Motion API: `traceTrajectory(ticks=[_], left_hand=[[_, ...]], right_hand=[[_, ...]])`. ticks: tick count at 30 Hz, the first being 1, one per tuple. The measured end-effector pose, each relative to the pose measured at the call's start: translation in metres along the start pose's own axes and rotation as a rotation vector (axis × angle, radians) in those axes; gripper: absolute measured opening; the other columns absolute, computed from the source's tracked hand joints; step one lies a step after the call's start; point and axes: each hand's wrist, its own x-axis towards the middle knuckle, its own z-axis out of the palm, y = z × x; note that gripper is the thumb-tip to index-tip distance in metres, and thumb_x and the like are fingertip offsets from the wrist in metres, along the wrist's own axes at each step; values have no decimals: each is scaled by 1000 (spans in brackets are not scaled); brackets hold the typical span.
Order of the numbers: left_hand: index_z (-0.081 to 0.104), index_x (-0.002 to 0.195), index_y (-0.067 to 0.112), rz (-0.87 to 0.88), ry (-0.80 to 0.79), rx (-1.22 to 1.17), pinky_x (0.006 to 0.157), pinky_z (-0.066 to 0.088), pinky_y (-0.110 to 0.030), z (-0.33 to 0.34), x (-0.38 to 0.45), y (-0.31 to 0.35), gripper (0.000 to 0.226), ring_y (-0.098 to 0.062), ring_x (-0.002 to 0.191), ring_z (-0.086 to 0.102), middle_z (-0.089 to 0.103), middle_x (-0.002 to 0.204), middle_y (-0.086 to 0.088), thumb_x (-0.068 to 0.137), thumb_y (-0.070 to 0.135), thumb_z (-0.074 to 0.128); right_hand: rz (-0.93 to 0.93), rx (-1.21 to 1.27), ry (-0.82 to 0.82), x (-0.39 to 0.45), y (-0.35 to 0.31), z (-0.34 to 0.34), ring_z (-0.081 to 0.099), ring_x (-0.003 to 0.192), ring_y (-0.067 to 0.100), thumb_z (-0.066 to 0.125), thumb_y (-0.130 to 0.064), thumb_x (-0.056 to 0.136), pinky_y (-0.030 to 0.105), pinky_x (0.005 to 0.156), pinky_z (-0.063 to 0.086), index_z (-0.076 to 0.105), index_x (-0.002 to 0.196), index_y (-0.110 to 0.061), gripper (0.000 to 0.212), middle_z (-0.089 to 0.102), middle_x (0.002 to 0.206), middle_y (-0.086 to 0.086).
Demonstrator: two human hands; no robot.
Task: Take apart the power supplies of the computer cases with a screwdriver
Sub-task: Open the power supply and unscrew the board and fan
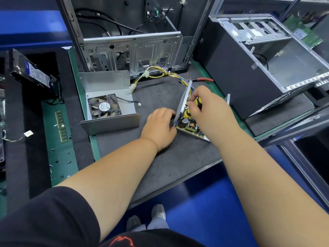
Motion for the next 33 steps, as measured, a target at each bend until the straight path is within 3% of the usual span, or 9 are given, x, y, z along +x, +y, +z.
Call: traceTrajectory(ticks=[3, 5, 10, 14, 18, 21, 24, 29, 33], left_hand=[[56, 122, 17, 0, -6, -7, 105, 30, -34, 1, 1, 2, 36, -23, 119, 44, 54, 121, 0, 85, 19, 58], [56, 122, 18, 0, -10, -2, 105, 31, -35, 0, 2, 1, 37, -23, 119, 43, 54, 121, 0, 85, 19, 58], [56, 120, 18, 0, -9, -2, 102, 32, -36, 1, 1, 0, 36, -24, 117, 44, 54, 119, 0, 84, 20, 58], [56, 119, 19, -9, -4, -11, 103, 32, -36, 2, 1, 0, 35, -24, 117, 44, 54, 118, 0, 84, 21, 58], [56, 119, 18, -12, 6, -1, 102, 31, -36, 1, 1, -2, 34, -24, 116, 44, 55, 117, 0, 85, 22, 60], [56, 118, 19, -11, 0, 6, 101, 32, -35, 2, 2, -1, 33, -24, 115, 44, 54, 116, 1, 85, 23, 61], [57, 116, 18, -11, 0, 2, 100, 33, -36, 1, 2, 1, 33, -24, 113, 45, 54, 113, 1, 84, 22, 61], [58, 116, 17, -18, 2, -10, 100, 34, -37, 1, 0, 2, 34, -24, 113, 46, 55, 113, -1, 83, 21, 61], [58, 117, 16, -19, -5, -8, 100, 34, -36, -1, 1, 2, 36, -24, 113, 46, 55, 114, -1, 82, 21, 62]], right_hand=[[-20, 68, -10, -3, 1, -2, 51, 84, 27, 56, -12, 89, 35, 63, 36, 51, 99, -17, 12, 55, 85, -3], [-33, 65, -4, -6, 1, -1, 52, 90, 27, 58, -13, 85, 34, 67, 37, 54, 95, -17, 11, 58, 90, -2], [-6, -91, 43, -6, 0, -1, 55, 77, 22, 54, -49, 96, 32, 56, 33, 55, 88, -23, 28, 63, 77, -4], [-34, 22, 6, -5, 4, -2, 48, 77, 23, 55, -21, 95, 34, 57, 30, 53, 98, -18, 5, 53, 80, -7], [-56, 100, -35, -6, 3, -4, 45, 81, 24, 56, -9, 83, 33, 62, 32, 52, 99, -19, 19, 47, 85, -11], [-76, -16, -20, -6, 6, -5, 52, 80, 24, 61, -30, 90, 35, 62, 37, 53, 94, -19, 14, 57, 83, -3], [-83, -115, 1, -3, 7, -8, 54, 73, 24, 53, -52, 96, 35, 57, 36, 56, 90, -20, 33, 60, 75, -1], [-123, 19, -42, -1, 9, -5, 51, 77, 21, 58, -25, 96, 36, 64, 39, 56, 100, -19, 8, 60, 83, -3], [-212, 70, -84, -2, 10, -7, 45, 88, 20, 58, -5, 82, 34, 74, 38, 55, 94, -15, 17, 50, 87, -5]])
